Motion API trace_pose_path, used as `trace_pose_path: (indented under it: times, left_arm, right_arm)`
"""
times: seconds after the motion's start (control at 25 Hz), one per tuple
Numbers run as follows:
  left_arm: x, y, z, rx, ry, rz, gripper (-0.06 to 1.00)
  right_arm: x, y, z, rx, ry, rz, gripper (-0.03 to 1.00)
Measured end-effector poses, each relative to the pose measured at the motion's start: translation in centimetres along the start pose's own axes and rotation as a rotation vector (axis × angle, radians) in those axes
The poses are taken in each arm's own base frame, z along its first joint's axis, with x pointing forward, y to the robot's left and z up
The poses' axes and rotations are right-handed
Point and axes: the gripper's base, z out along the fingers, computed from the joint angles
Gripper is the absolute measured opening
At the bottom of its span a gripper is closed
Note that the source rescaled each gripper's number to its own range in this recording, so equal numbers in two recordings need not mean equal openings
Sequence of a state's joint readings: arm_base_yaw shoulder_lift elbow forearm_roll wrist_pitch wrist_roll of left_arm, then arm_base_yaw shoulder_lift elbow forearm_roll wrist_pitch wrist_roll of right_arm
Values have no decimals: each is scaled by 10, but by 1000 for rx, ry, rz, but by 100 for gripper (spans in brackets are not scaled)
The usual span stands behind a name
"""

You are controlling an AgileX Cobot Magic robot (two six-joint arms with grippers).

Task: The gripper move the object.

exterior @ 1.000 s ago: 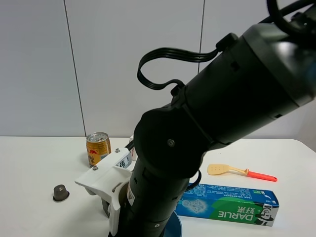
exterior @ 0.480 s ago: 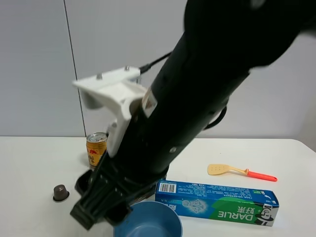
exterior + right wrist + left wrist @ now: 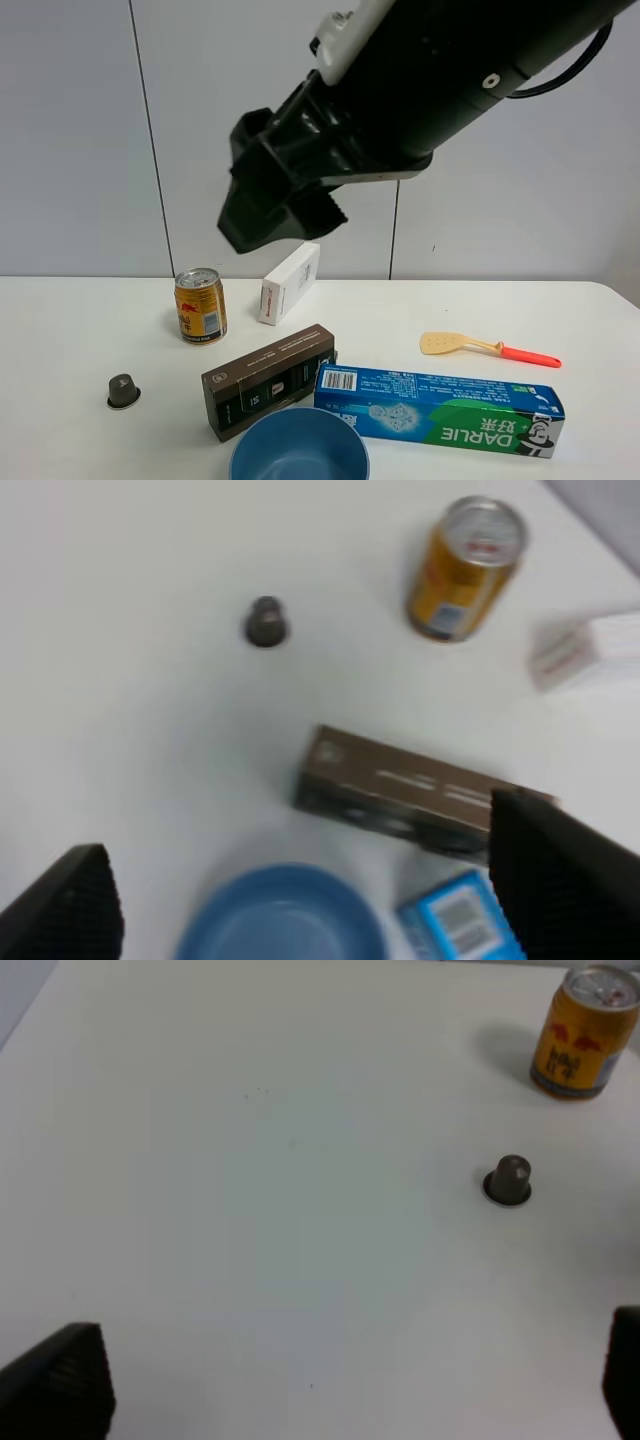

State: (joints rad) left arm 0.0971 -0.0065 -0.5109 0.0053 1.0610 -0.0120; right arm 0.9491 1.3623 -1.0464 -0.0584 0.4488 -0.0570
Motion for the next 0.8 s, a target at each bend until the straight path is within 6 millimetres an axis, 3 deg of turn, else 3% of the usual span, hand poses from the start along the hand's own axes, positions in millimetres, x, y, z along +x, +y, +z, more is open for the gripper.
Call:
trace_pose_path:
  times: [0.24, 0.44, 0.64, 0.8]
  left_arm:
    - [0, 0, 0, 0, 0, 0, 100]
    - [0, 0, 0, 0, 0, 0, 100]
    - [0, 0, 0, 0, 0, 0, 100]
    - [0, 0, 0, 0, 0, 0, 100]
  right_arm:
    - [11, -62, -4, 183, 28, 66, 74]
    - [30, -120, -19, 350, 63, 180, 74]
    - [59, -170, -55, 526, 136, 304, 74]
    - [79, -192, -98, 659, 178, 400, 74]
